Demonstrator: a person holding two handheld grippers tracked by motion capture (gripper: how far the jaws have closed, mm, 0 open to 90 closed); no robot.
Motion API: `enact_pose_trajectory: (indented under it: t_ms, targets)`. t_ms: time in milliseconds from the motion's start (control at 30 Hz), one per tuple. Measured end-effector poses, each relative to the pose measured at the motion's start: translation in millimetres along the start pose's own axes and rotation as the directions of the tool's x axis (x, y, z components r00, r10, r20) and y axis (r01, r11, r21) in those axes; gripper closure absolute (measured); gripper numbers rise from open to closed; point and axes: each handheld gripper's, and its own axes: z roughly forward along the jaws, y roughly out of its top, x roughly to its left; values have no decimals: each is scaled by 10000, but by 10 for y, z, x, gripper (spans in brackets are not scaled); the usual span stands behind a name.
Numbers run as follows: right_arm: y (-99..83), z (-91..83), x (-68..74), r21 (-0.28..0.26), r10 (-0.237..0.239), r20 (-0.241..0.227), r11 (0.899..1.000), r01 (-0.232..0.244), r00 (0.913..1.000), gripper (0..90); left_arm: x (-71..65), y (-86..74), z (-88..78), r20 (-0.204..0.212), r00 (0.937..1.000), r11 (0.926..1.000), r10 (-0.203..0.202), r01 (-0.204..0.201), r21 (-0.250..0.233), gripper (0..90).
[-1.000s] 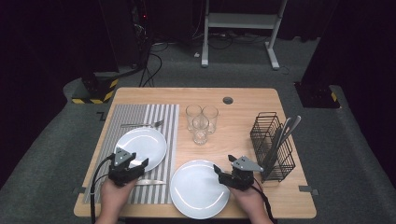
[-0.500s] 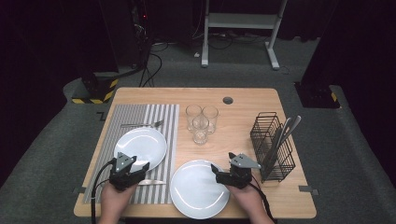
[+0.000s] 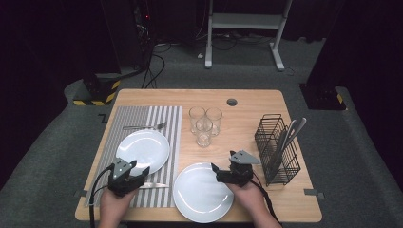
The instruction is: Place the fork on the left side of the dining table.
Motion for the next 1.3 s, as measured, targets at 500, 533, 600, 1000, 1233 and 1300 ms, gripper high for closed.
enact_pose_trajectory:
  t_ms: [500,533,600,1000,1233,1300]
  targets:
    - [240,161,-6,55,54,91,10000,-54,9999,111,31,-42,15,86,9998,9995,170,-172,256,353]
    - [260,167,-2,41,64,117,10000,-65,9999,112,30,-42,16,89,9999,9996,134,-136,253,353]
    - [293,183,-5,24,41,131,10000,-41,9999,112,30,-40,13,94,9999,9996,103,-105,249,353]
    - [419,300,37,130,-21,307,9999,17,9995,122,18,-24,11,248,9996,9997,102,-108,229,348]
    - [477,354,66,83,-113,201,9999,112,9997,123,26,-27,13,271,9996,9997,63,-69,215,349]
    - [494,366,73,82,-150,252,9999,148,9996,124,25,-26,19,264,9996,9997,112,-118,218,349]
